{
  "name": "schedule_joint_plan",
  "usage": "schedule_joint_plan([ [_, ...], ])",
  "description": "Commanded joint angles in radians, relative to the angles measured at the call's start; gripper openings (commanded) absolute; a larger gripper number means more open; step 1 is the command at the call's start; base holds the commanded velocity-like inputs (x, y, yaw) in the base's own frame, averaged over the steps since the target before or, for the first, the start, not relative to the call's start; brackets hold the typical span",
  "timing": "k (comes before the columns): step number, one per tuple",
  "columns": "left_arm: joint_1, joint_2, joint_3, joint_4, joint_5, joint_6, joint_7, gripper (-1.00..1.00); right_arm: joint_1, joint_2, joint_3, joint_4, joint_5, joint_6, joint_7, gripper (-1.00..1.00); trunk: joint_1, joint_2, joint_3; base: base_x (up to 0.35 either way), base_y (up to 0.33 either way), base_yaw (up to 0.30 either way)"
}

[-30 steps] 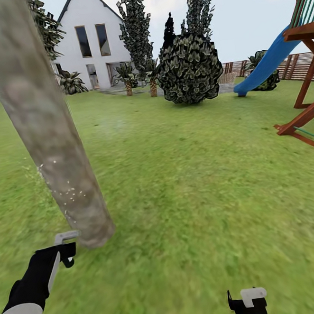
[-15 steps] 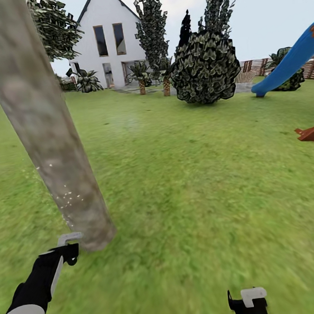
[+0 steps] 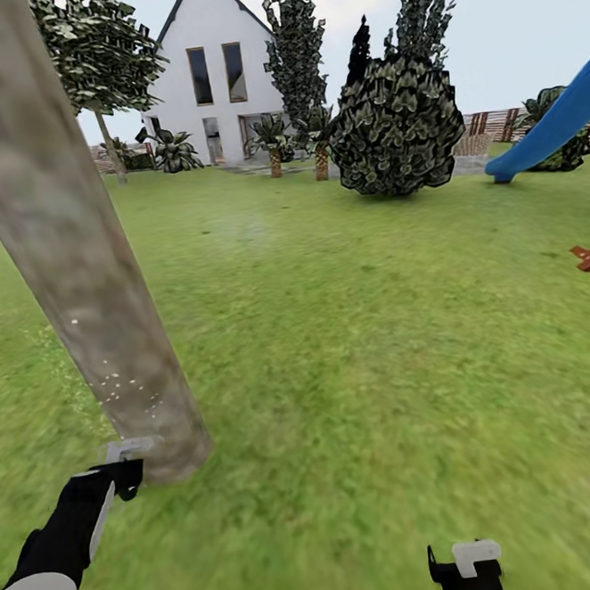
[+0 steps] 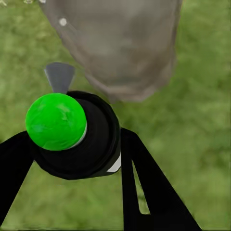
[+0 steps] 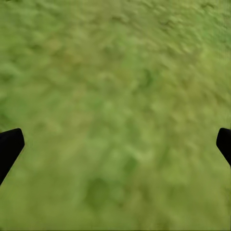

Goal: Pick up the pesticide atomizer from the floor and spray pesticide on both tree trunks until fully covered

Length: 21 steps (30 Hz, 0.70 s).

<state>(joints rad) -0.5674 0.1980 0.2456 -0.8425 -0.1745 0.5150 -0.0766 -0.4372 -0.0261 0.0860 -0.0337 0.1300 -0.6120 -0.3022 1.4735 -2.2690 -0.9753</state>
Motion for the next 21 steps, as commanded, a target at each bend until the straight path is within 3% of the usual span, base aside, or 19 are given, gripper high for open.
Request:
schedule_joint_plan([
  [1,0.001,0.009,0.017,0.000,0.013,-0.001,0.000,-1.00,0.000,0.000,0.000,0.000,0.000,0.000,0.000,1.00,0.000,0.000,0.000,0.001,-0.001,0.274],
  [2,0.000,0.010,0.036,-0.001,0.012,-0.003,0.000,-1.00,0.000,0.000,0.000,0.000,0.000,0.000,0.000,1.00,0.000,0.000,0.000,0.000,0.000,0.277],
  [5,0.000,-0.005,0.030,-0.008,0.009,0.001,0.001,-1.00,0.000,0.000,0.000,0.000,0.000,0.000,0.000,1.00,0.000,0.000,0.000,0.000,-0.104,0.243],
  [7,-0.004,-0.025,-0.028,-0.010,0.007,0.007,0.034,-1.00,0.000,0.000,0.000,0.000,0.000,0.000,0.000,1.00,0.000,0.000,0.000,0.000,-0.244,0.068],
  [8,-0.005,-0.030,-0.059,-0.012,0.013,0.022,0.096,-1.00,0.000,0.000,0.000,0.000,0.000,0.000,0.000,1.00,0.000,0.000,0.000,0.000,-0.262,0.019],
  [9,-0.004,-0.037,-0.076,-0.004,0.023,0.030,0.145,-1.00,0.000,0.000,0.000,0.000,0.000,0.000,0.000,1.00,0.000,0.000,0.000,0.000,-0.268,0.003],
  [11,-0.003,-0.056,-0.080,-0.003,0.026,0.023,0.158,-1.00,0.000,0.000,0.000,0.000,0.000,0.000,0.000,1.00,0.000,0.000,0.000,0.000,-0.269,0.001],
  [13,-0.002,-0.059,-0.081,-0.006,0.023,0.021,0.164,-1.00,0.000,0.000,0.000,0.000,0.000,0.000,0.000,1.00,0.000,0.000,0.000,0.000,-0.164,0.094],
  [17,-0.002,-0.054,-0.008,-0.004,0.025,0.018,0.163,-1.00,0.000,0.000,0.000,0.000,0.000,0.000,0.000,1.00,0.000,0.000,0.000,0.000,-0.016,0.259],
  [21,-0.002,-0.064,0.000,-0.003,0.021,0.016,0.163,-1.00,0.000,0.000,0.000,0.000,0.000,0.000,0.000,1.00,0.000,0.000,0.000,0.000,-0.120,0.198],
])
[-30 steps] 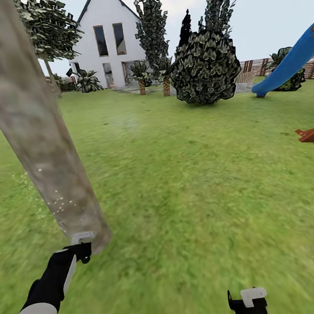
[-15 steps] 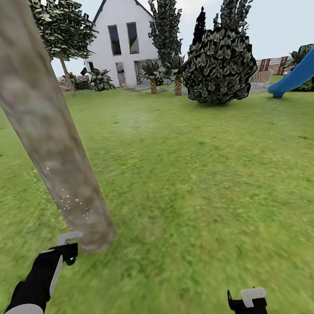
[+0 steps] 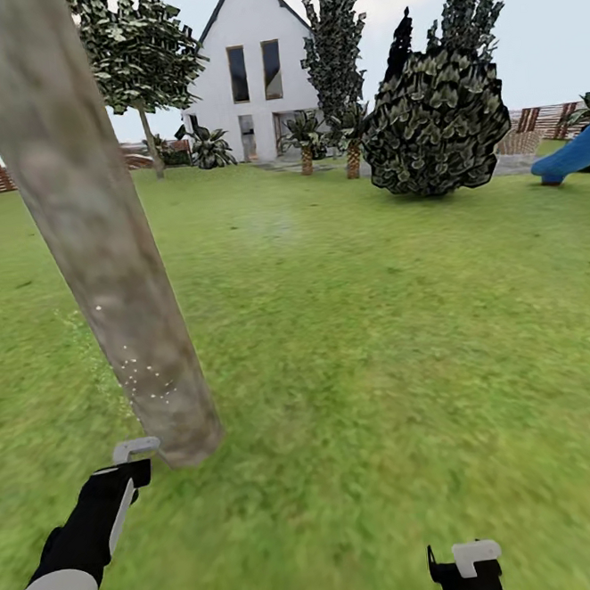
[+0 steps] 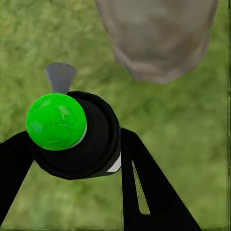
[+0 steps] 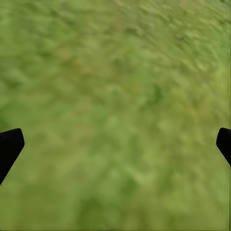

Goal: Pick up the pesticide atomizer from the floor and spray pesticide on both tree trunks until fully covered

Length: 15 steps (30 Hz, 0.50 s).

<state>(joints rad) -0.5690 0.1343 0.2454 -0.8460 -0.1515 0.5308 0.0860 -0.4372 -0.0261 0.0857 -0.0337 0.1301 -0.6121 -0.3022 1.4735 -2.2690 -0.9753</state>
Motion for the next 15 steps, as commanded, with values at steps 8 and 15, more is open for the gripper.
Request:
schedule_joint_plan([
  [8,0.000,-0.002,-0.001,0.000,-0.002,0.000,0.000,-1.00,0.000,0.000,0.000,0.000,0.000,0.000,0.000,1.00,0.000,0.000,0.000,0.000,-0.265,0.009],
  [15,0.000,0.000,0.003,-0.001,-0.002,0.000,0.000,-1.00,0.000,0.000,0.000,0.000,0.000,0.000,0.000,1.00,0.000,0.000,0.000,0.000,-0.273,0.022],
])
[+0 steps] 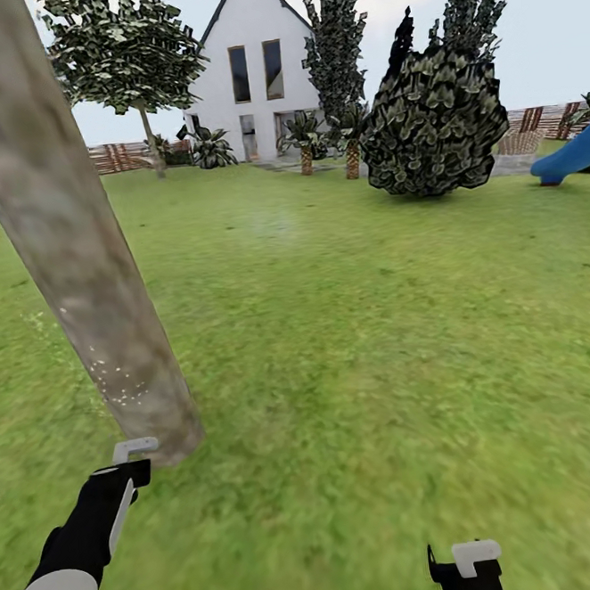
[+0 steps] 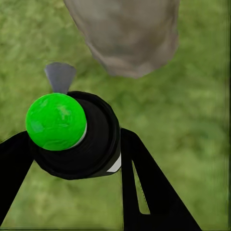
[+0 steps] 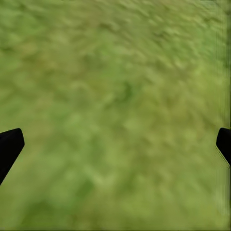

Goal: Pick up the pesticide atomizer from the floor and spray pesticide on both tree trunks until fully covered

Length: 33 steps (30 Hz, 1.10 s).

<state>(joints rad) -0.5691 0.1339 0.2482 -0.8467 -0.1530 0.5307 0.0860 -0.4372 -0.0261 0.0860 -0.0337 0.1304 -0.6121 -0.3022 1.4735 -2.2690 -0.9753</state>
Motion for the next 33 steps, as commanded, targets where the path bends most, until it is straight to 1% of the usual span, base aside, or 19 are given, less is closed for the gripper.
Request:
schedule_joint_plan([
  [1,0.000,0.000,0.000,0.000,0.000,0.000,0.000,-1.00,0.000,0.000,0.000,0.000,0.000,0.000,0.000,1.00,0.000,0.000,0.000,0.000,-0.273,0.196],
  [6,0.000,0.001,0.000,0.000,-0.001,0.000,0.000,-1.00,0.000,0.000,0.000,0.000,0.000,0.000,0.000,1.00,0.000,0.000,0.000,0.017,-0.273,0.264],
  [11,0.000,0.001,0.002,0.000,0.001,0.000,0.000,-1.00,0.000,0.000,0.000,0.000,0.000,0.000,0.000,1.00,0.000,0.000,0.000,0.132,-0.263,0.268],
  [18,0.000,0.001,0.002,-0.002,0.001,0.000,0.000,-1.00,0.000,-0.005,-0.002,0.001,0.000,0.000,0.000,1.00,0.000,0.000,0.000,0.163,-0.251,0.028],
  [22,0.000,0.001,0.002,0.000,0.004,0.001,0.000,-1.00,0.000,-0.004,-0.001,0.000,-0.001,0.000,0.000,1.00,0.000,0.000,0.000,0.110,-0.257,0.016],
  [26,0.000,0.001,0.004,0.001,0.005,0.000,0.000,-1.00,0.000,-0.003,0.000,0.000,-0.002,0.000,0.000,1.00,0.000,0.000,0.000,0.100,-0.260,0.256],
  [27,0.000,0.008,0.007,-0.003,0.005,0.000,0.000,-1.00,0.000,-0.003,0.000,0.000,-0.002,0.000,0.000,1.00,0.000,0.000,0.000,0.146,-0.225,0.276],
  [29,-0.001,0.019,0.043,-0.014,0.002,0.000,0.000,-1.00,0.000,-0.003,0.000,0.000,-0.001,0.000,0.000,1.00,0.000,0.000,0.000,0.037,-0.056,0.278],
  [30,-0.001,0.025,0.055,-0.014,0.004,0.000,-0.004,-1.00,0.000,-0.003,0.000,0.000,-0.001,0.000,0.000,1.00,0.000,0.000,0.000,0.011,-0.017,0.278],
  [31,-0.001,0.028,0.060,-0.016,0.005,0.000,-0.008,-1.00,0.000,-0.003,0.000,0.000,-0.001,0.000,0.000,1.00,0.000,0.000,0.000,0.006,-0.009,0.278],
  [33,-0.012,0.031,0.058,-0.026,0.006,0.004,-0.015,-1.00,0.000,-0.003,0.000,0.000,-0.001,0.000,0.000,1.00,0.000,0.000,0.000,0.002,-0.002,0.278],
])
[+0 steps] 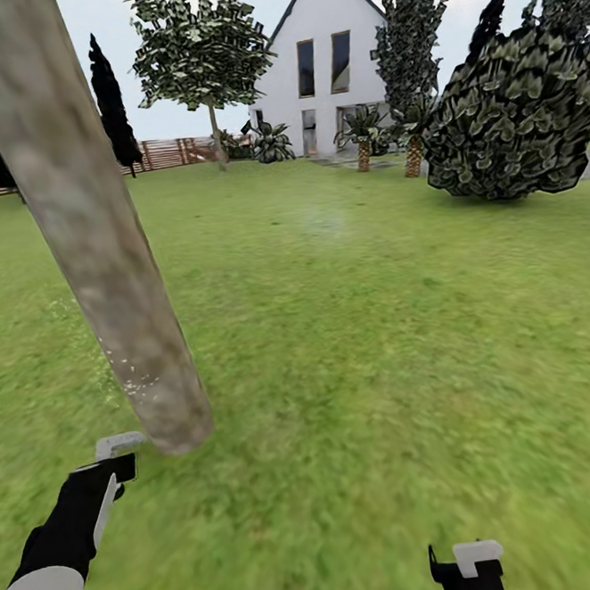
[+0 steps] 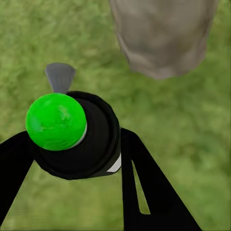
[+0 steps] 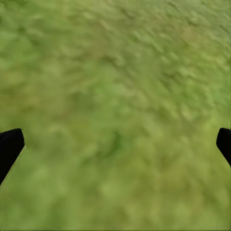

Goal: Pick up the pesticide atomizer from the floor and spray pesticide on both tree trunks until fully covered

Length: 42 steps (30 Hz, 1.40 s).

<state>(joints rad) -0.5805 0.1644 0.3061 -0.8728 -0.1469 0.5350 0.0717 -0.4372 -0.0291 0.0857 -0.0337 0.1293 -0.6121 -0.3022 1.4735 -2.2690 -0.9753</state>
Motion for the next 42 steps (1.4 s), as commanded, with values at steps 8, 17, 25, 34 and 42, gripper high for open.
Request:
schedule_joint_plan([
  [8,-0.097,0.027,-0.107,-0.161,-0.007,0.168,-0.118,-1.00,0.000,-0.002,0.000,0.001,0.001,0.000,0.000,1.00,0.000,0.000,0.000,0.000,0.000,0.142],
  [17,-0.211,0.123,-0.198,-0.218,-0.002,0.347,-0.271,-1.00,0.000,-0.002,0.000,0.002,0.001,0.000,0.000,1.00,0.000,0.000,0.000,0.000,0.000,0.000],
  [25,-0.310,0.144,-0.202,-0.227,0.000,0.389,-0.274,-1.00,0.000,-0.002,0.000,0.002,0.001,0.001,0.000,1.00,0.000,0.000,0.000,-0.020,0.000,0.000],
  [34,-0.335,0.131,-0.236,-0.236,-0.005,0.428,-0.386,-1.00,0.000,-0.002,0.000,0.002,0.001,0.002,0.000,1.00,0.000,0.000,0.000,-0.123,0.000,0.000],
  [42,-0.403,0.224,-0.238,-0.234,-0.005,0.459,-0.399,-1.00,0.000,0.000,0.000,0.000,0.000,0.002,0.000,1.00,0.000,0.000,0.000,0.001,0.000,0.057],
])
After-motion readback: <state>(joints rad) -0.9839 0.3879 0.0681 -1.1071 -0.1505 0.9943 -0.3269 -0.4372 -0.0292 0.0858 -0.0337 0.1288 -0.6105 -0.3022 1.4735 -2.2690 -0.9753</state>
